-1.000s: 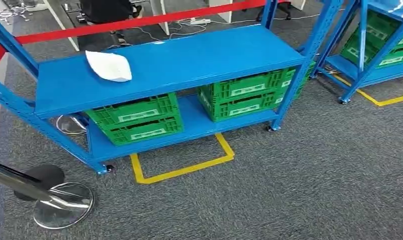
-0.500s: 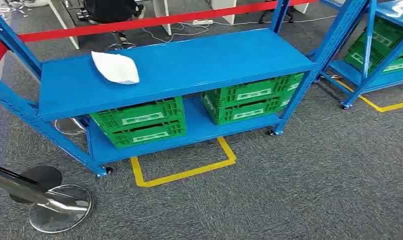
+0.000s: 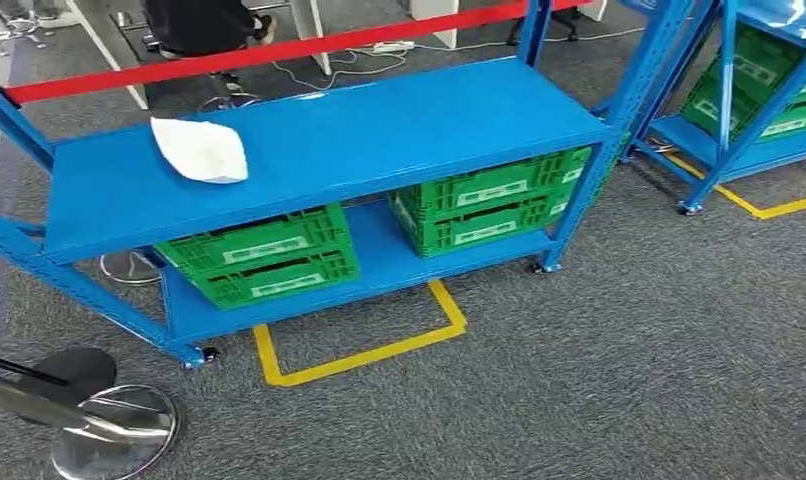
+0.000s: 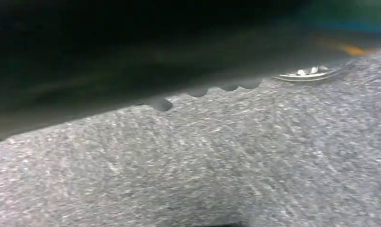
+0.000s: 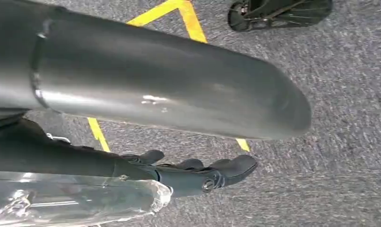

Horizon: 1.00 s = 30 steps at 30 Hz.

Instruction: Take the parts from the cabinet and place them on the table.

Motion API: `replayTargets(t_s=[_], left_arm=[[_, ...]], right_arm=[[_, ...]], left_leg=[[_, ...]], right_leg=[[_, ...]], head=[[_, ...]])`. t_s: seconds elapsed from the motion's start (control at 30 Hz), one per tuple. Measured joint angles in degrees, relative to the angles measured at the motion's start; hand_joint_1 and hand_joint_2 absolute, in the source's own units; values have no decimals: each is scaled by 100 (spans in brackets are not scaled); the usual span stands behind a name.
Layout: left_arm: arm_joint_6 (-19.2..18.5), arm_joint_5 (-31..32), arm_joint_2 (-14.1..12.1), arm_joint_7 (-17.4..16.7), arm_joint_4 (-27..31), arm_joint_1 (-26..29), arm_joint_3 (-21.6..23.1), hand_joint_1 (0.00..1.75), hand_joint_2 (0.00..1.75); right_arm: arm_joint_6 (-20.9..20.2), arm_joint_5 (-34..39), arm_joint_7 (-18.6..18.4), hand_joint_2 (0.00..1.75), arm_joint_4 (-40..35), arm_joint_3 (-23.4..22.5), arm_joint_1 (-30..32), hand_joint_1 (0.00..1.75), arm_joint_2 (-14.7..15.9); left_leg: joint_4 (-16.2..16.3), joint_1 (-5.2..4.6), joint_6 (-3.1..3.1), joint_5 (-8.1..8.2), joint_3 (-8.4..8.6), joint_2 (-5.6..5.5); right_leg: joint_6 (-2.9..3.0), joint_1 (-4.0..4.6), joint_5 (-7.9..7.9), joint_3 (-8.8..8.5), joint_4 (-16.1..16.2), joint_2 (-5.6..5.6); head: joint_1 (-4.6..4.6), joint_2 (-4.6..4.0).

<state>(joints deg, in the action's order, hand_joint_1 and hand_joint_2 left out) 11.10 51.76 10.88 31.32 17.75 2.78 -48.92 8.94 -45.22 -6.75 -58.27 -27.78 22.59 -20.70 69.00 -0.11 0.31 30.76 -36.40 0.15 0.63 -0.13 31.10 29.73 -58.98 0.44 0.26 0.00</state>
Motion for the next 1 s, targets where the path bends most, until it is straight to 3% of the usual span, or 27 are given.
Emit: replayTargets(t_s=[0.03,0.1,0.17,0.23,0.3,0.37,0.4,0.43,0.47,0.53,0.57,0.6,0.7,0.77,0.87,0.9,0.93,1.0], left_arm=[[0,2,0,9,-2,-3,-6,0,0],[-9,20,-4,26,-2,-24,-17,0,0],[-15,22,-4,35,-7,-22,-22,0,0],[35,22,-4,26,-7,-12,-31,0,0],[101,17,-2,20,-7,-38,-37,0,0],[133,20,4,4,-11,-47,-53,0,0],[147,20,7,2,-13,-46,-68,0,0],[160,20,13,0,-17,-43,-72,0,0],[177,20,31,0,-20,-40,-81,0,0],[175,20,48,0,-20,-33,-113,0,0],[175,20,44,2,-20,-26,-129,0,0],[175,22,46,4,-20,-36,-144,0,0],[142,37,55,7,-20,-36,-168,0,0],[120,48,61,9,-20,-35,-173,0,0],[105,77,70,11,-20,-29,-179,0,0],[105,79,77,11,-20,-19,-183,0,0],[103,79,81,11,-20,-8,-188,0,0],[74,87,90,11,-20,-2,-206,0,0]], right_arm=[[0,-4,15,0,0,-2,-9,0,0],[0,-9,39,0,7,-11,-39,0,0],[0,-17,52,0,15,-13,-42,0,0],[-19,108,48,0,24,-20,-59,0,0],[-44,306,37,0,24,-42,-59,0,0],[-55,521,125,0,24,-44,-43,0,0],[-72,623,193,0,24,-44,-35,0,0],[-90,684,245,0,24,-46,-33,0,0],[-114,743,330,0,22,-55,-32,0,2],[-181,785,485,0,22,-68,-30,0,9],[-195,785,525,0,24,-68,-36,0,9],[-201,785,568,0,20,-68,-45,0,9],[-203,783,783,0,22,-72,-25,0,9],[-212,783,874,0,22,-98,-42,0,9],[-238,780,916,0,24,-116,-55,0,7],[-238,780,916,0,24,-124,-55,0,9],[-243,780,922,0,24,-140,-54,0,9],[-282,787,966,0,31,-162,-58,0,7]], left_leg=[[-683,-28,72,-416,245,-1],[-958,-61,106,-231,409,-1],[-952,-82,108,-227,390,-4],[-1104,-22,150,-282,471,0],[-1121,-18,190,-267,488,0],[-1119,-20,210,-239,501,3],[-1116,-16,208,-225,514,2],[-1116,-13,204,-211,534,2],[-1116,-6,187,-180,579,0],[-1113,13,135,-115,677,-3],[-1102,-18,88,-81,684,-5],[-1065,-36,56,-44,677,-10],[-1094,-16,9,-66,688,-9],[-891,-1,-55,128,627,-10],[380,9,-96,725,-10,-10],[621,11,-94,768,-148,-10],[636,11,-82,658,-187,-10],[28,8,-30,144,54,-11]], right_leg=[[-20,2,53,-55,10,4],[-94,22,107,-26,6,21],[-150,-4,81,-28,62,-8],[-205,-4,151,-55,14,-10],[-249,-2,480,253,-578,-11],[-285,-16,826,777,-1485,-11],[-302,-19,819,951,-1706,-12],[-312,-28,709,968,-1660,-13],[-323,-47,385,843,-1299,-13],[-340,-73,-186,402,-310,-40],[-353,-66,-165,299,-106,-54],[-256,-61,-154,215,-29,-22],[-158,-35,-164,239,-19,-19],[-84,-59,-175,209,14,-27],[-40,-42,-150,206,13,-45],[-29,-37,-142,203,12,-44],[-27,-33,-136,187,12,-39],[-25,-21,-119,145,13,-18]], head=[[0,0],[-11,0],[-2,0],[7,0],[22,0],[9,0],[18,0],[15,0],[15,0],[17,0],[24,0],[24,0],[4,0],[-22,0],[-35,0],[-39,0],[-33,0],[-37,0]])
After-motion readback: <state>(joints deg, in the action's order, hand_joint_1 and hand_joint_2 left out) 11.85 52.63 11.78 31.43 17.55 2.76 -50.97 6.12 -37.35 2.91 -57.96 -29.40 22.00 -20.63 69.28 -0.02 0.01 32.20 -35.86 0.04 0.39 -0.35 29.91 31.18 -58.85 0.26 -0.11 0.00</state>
